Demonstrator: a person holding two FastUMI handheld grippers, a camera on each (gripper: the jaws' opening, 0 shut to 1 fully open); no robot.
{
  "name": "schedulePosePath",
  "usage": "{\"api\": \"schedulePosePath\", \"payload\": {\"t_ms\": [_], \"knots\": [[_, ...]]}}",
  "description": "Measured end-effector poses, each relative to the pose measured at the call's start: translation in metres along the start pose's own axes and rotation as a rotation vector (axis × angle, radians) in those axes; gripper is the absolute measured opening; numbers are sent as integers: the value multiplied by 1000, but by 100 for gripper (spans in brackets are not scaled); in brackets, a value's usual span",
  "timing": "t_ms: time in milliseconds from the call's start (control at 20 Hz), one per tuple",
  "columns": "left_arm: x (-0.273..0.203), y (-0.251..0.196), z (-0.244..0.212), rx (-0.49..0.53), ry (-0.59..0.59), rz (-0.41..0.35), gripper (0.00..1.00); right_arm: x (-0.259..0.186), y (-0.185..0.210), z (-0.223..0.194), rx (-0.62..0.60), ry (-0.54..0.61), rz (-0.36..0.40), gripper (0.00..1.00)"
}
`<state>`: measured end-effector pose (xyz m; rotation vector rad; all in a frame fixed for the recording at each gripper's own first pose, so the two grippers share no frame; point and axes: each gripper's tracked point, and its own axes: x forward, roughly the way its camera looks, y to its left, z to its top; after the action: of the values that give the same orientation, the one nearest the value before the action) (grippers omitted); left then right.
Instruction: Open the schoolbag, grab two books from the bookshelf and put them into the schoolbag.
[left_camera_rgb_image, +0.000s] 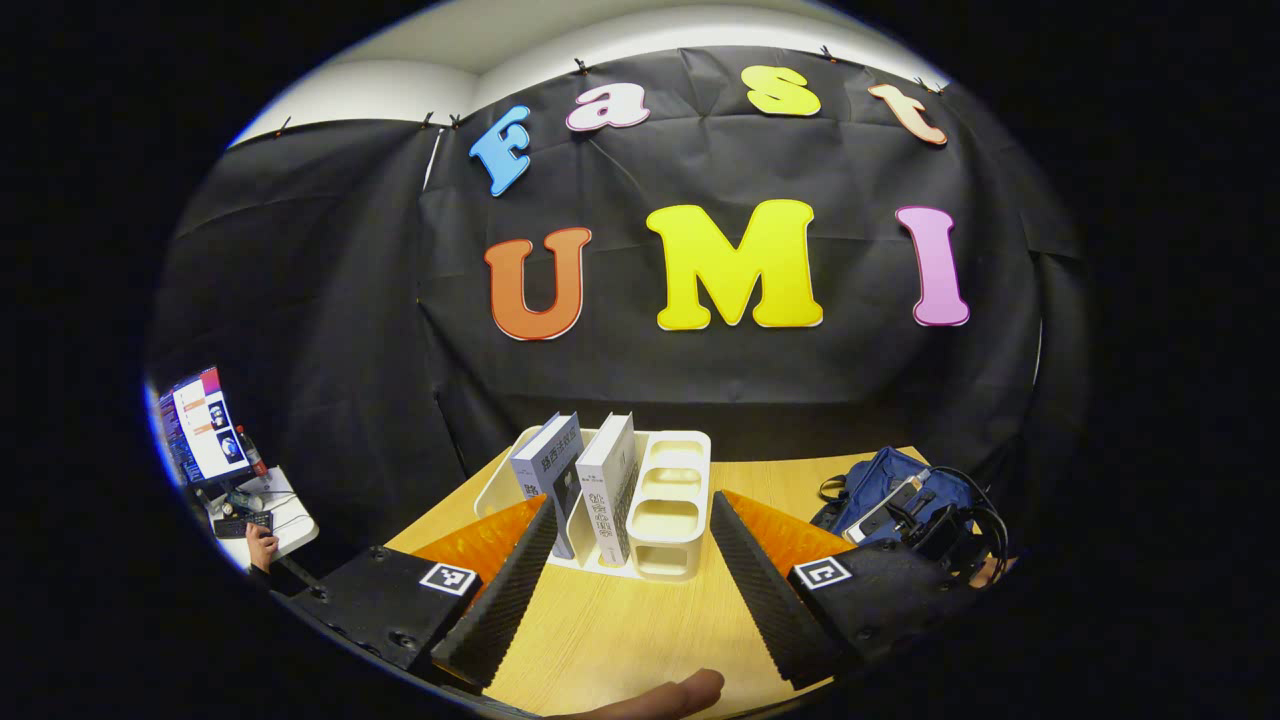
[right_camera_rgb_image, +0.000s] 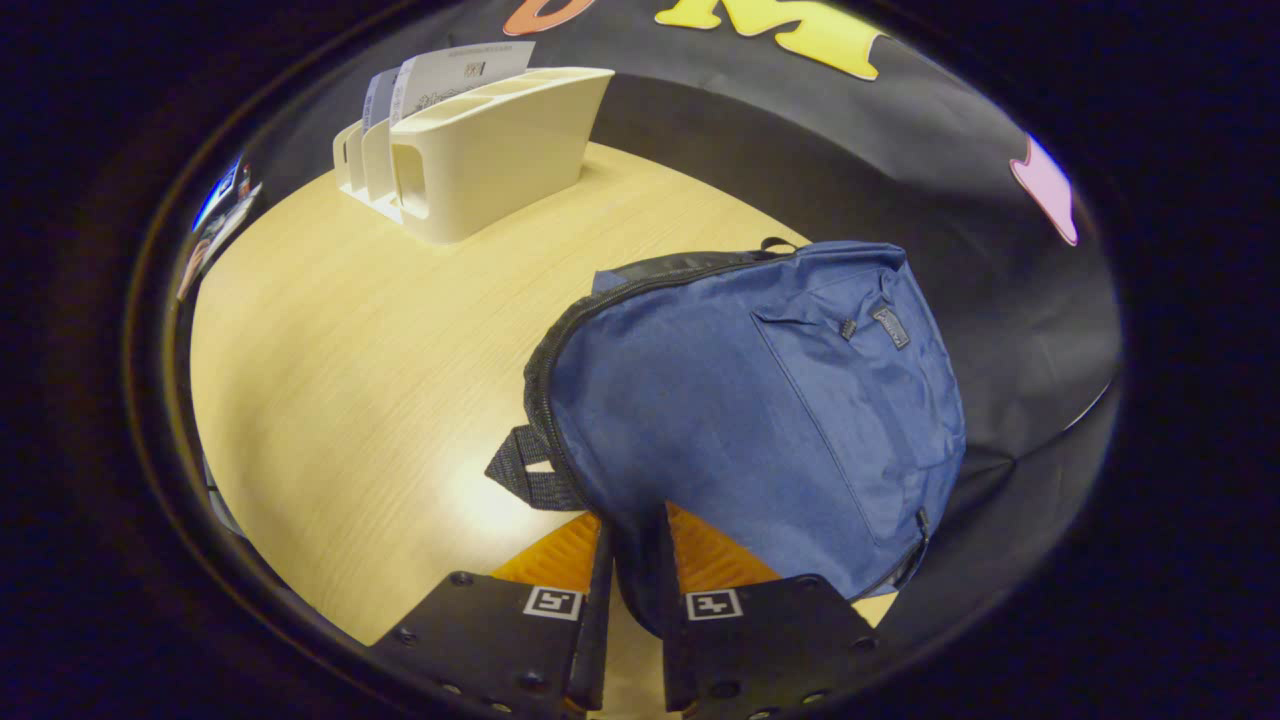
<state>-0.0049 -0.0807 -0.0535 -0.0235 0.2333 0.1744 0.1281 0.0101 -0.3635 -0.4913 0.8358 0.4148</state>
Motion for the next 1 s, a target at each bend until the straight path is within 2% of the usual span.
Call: {"api": "schedulePosePath", "payload": {"t_ms": [50,100,150,250,350,400,500,700,1000], "knots": [[3,6,-3,6,2,-19,99,-3,1,2,-24,21,-8,28],[6,14,-5,7,1,-31,99,-1,1,0,-26,34,-18,11],[9,24,-8,-2,-2,-38,99,-2,1,2,-8,44,-28,12],[17,41,-18,-22,16,-53,99,-9,2,5,21,64,-42,5],[24,60,-26,-35,31,-45,99,-25,-2,13,46,71,-37,5],[30,67,-29,-42,40,-47,99,-31,-5,18,71,71,-33,1],[39,82,-33,-54,53,-33,99,-42,-10,33,121,52,-9,1],[57,93,-29,-77,49,-64,99,-62,-25,60,177,6,7,0],[87,85,-14,-41,34,-167,99,-98,-69,98,243,-80,-70,0]]}}
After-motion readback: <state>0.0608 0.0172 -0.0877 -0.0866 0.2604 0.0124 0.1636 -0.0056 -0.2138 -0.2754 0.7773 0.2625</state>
